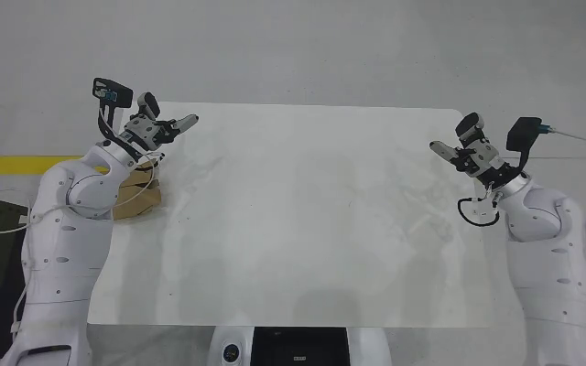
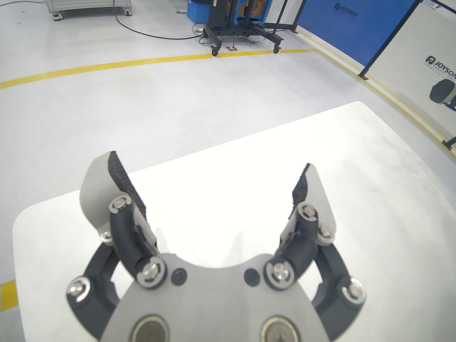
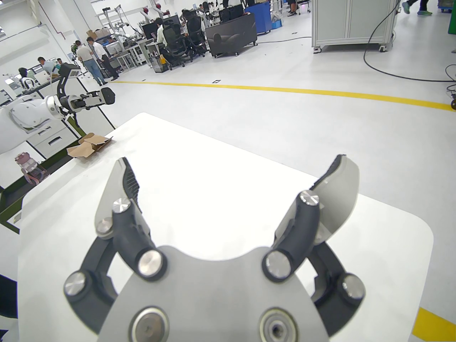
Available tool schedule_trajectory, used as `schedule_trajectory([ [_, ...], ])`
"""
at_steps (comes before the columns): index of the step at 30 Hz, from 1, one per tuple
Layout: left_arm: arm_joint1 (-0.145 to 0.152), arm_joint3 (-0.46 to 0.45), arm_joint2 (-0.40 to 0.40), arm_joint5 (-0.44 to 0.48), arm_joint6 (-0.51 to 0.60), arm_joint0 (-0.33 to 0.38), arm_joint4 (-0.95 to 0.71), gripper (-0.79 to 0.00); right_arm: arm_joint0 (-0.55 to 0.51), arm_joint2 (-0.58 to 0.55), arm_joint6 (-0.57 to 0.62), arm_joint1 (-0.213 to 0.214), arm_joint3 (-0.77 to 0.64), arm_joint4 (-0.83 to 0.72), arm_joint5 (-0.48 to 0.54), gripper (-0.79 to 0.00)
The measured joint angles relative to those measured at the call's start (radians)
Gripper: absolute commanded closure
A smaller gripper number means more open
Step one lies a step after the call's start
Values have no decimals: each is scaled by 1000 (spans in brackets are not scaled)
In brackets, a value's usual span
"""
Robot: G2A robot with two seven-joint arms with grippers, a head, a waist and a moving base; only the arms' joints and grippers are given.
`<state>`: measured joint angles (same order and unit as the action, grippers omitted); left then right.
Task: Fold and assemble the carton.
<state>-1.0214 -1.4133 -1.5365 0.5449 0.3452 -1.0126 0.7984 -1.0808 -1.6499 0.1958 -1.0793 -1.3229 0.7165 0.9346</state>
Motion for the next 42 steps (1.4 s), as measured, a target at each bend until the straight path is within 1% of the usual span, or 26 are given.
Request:
schedule_trajectory([
  [10,-1,0,0,-8,0,-5,-10,-785,0,0,0,0,0,0,0,-785],
  [13,-4,-1,-12,-64,52,-15,-133,-785,0,0,0,0,0,0,0,-785],
  [17,1,-3,-56,-153,192,-16,-329,-785,0,0,0,0,0,0,0,-785],
  [23,14,7,-135,-181,368,-45,-560,-785,0,0,0,0,0,0,0,-785],
  [26,20,21,-171,-200,426,-63,-649,-785,0,0,0,0,0,0,0,-785],
  [30,28,38,-212,-220,467,-80,-726,-785,0,0,0,0,0,0,0,-785],
  [35,35,72,-264,-250,476,-98,-817,-785,0,0,0,0,0,0,0,-785],
  [42,50,127,-346,-265,504,-124,-902,-785,0,0,0,0,0,0,0,-785],
])
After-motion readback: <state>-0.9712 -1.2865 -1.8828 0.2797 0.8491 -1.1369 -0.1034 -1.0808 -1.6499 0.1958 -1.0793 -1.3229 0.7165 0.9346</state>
